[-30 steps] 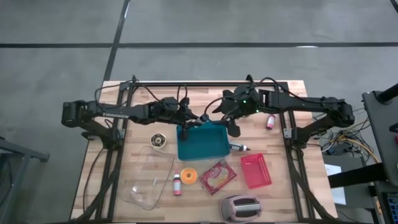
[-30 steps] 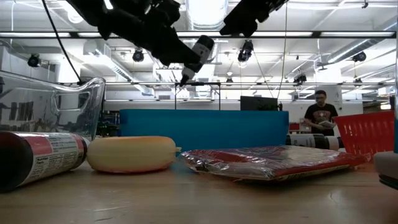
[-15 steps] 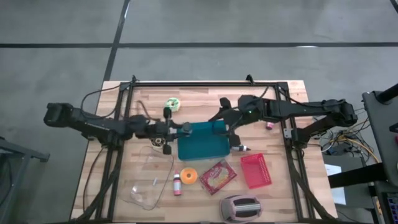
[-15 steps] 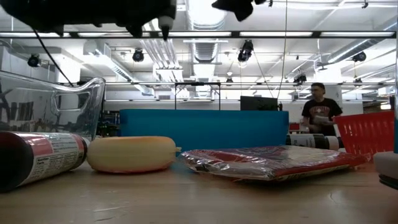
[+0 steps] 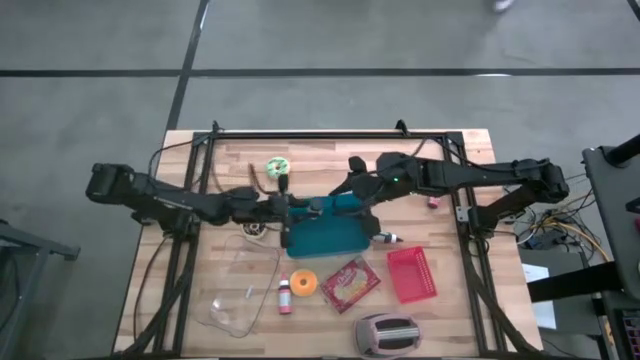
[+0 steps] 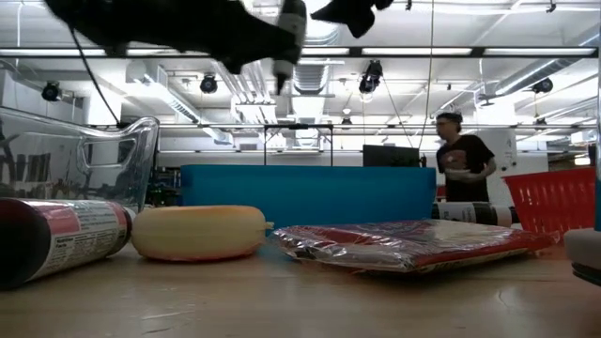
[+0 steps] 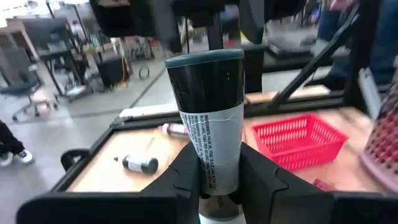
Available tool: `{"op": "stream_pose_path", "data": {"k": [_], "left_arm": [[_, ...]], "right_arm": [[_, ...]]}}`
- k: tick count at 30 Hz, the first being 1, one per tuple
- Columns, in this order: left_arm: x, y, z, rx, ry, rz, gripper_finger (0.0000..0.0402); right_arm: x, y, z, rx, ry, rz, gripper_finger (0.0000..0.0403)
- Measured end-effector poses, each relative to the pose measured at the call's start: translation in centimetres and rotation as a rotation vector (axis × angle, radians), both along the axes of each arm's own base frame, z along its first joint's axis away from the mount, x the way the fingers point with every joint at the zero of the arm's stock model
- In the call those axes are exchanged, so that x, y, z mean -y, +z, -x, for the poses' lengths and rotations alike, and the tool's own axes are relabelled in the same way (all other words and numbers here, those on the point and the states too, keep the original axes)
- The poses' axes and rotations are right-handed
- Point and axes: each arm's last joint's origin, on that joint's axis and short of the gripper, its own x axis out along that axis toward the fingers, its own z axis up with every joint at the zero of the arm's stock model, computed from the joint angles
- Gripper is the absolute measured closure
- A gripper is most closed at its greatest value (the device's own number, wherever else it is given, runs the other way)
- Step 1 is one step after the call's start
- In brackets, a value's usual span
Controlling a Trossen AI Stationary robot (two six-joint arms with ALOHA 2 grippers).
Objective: Pick & Place Food Item
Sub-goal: Put the top left black food coloring bottle into the blue bin
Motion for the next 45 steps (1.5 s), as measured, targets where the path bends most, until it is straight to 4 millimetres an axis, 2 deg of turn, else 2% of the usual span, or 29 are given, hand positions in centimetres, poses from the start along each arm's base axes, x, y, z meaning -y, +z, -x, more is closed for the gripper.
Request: {"op": "stream_pose_path", "data": {"k": [5,11,22,33,45], "left_arm": [[-0.2,0.6,-2.7,-0.134,0.010,-0.026,0.0327],[-0.3,0.9,-3.8,-0.152,0.009,-0.047,0.0327],[-0.4,1.0,-3.7,-0.149,-0.003,-0.043,0.0327],[-0.5,0.9,-3.7,-0.162,-0.005,-0.031,0.0330],[-0.8,0.6,-3.6,-0.192,0.005,-0.031,0.0330]], "right_arm": [[0.1,0.2,-0.2,-0.068,-0.040,0.015,0.0165],[0.2,0.2,0.1,-0.126,-0.052,0.022,0.0165],[0.3,-0.3,0.4,-0.178,-0.069,0.029,0.0165],[0.4,-2.3,-1.5,-0.224,-0.056,0.023,0.0165],[0.4,-0.2,-1.6,-0.209,-0.039,0.029,0.0181]]}}
